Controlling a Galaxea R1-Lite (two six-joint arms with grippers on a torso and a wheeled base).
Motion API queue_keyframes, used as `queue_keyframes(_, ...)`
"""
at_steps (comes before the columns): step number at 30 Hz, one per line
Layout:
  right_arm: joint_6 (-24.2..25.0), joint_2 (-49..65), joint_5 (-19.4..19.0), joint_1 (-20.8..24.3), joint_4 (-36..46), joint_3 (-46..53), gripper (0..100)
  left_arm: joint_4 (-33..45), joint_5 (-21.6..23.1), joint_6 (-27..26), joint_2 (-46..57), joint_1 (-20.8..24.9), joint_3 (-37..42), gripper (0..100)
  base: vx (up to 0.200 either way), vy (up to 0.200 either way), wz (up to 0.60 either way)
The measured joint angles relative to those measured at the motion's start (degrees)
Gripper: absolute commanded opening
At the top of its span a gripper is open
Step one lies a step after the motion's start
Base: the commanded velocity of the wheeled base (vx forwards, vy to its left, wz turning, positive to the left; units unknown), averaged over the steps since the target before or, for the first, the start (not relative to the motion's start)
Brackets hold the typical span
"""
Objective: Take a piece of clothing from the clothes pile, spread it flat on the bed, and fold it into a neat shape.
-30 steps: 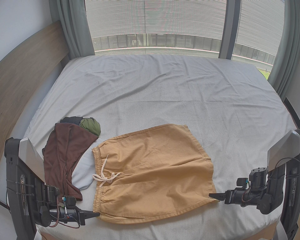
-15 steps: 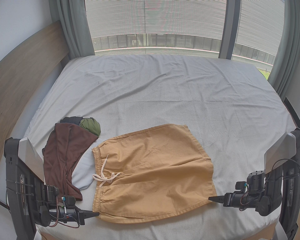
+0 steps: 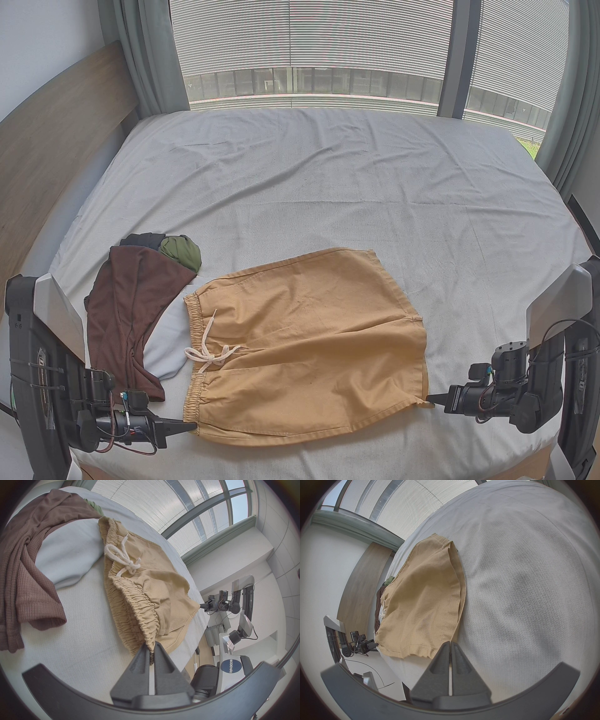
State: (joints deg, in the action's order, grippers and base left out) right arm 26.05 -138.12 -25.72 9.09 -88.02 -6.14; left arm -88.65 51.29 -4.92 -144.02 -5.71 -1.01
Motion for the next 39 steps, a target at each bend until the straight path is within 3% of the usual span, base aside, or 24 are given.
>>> queue_keyframes(18, 0.9, 4.3, -0.5, -0.3, 0.0, 0.0, 0, 0.1, 2.5, 2.8, 5.5, -2.1, -2.6, 0, 0.0, 0.0, 0.0)
queue_keyframes(28, 1.6, 9.8, -0.7, 0.2, 0.3, 0.2, 0, 0.1, 3.1, 11.2, 11.5, -1.6, -2.3, 0, 0.0, 0.0, 0.0)
queue_keyframes(39, 3.0, 14.0, -0.7, 0.2, 0.0, -0.9, 0, 0.1, 3.3, 11.7, 15.5, -1.3, -2.6, 0, 0.0, 0.0, 0.0)
